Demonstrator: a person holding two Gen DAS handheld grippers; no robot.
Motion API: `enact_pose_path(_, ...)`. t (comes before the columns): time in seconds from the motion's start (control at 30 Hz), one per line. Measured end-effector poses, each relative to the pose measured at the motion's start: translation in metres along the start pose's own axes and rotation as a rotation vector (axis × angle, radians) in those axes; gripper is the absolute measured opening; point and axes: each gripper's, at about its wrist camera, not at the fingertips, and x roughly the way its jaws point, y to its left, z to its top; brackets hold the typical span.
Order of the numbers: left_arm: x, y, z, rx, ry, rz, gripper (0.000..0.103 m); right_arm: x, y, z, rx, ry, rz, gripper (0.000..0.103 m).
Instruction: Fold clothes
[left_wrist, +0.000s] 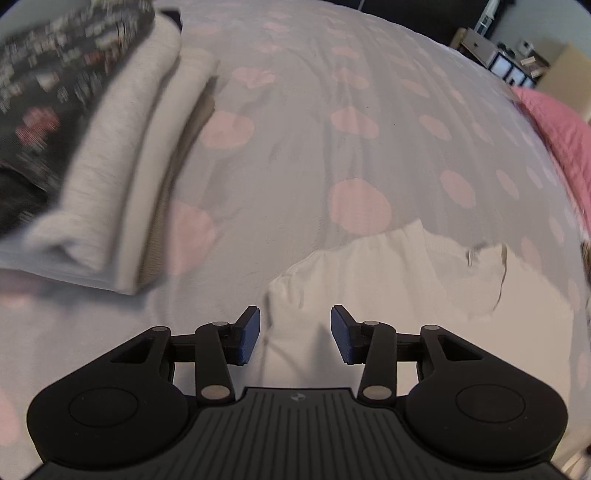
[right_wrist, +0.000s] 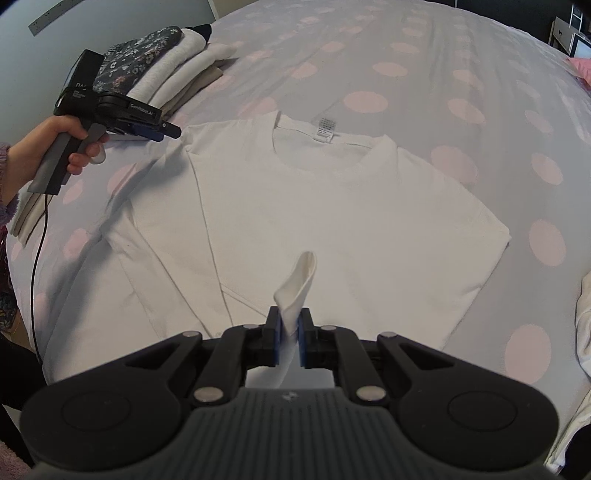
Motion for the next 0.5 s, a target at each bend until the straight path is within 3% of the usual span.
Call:
enact_pose_path(0.1, 0.005, 0.002, 0.001, 0.023, 0.011, 0.014, 0.002, -0.001, -0.005, 0.003, 0.015, -0.004, 0.005, 0.010)
enact_pose_path(0.33, -0.019, 0.024, 0.012, 0.002, -0.040, 0.002, 0.000, -0.039, -0.024, 0.009, 0.085, -0.120, 0.044, 0.010)
enact_pose_path(0.5, -0.019, 0.040, 0.014, -0.032, -0.046, 0.028, 0.000, -0.049, -0.051, 0.013, 0.139, -0.207, -0.076, 0.009)
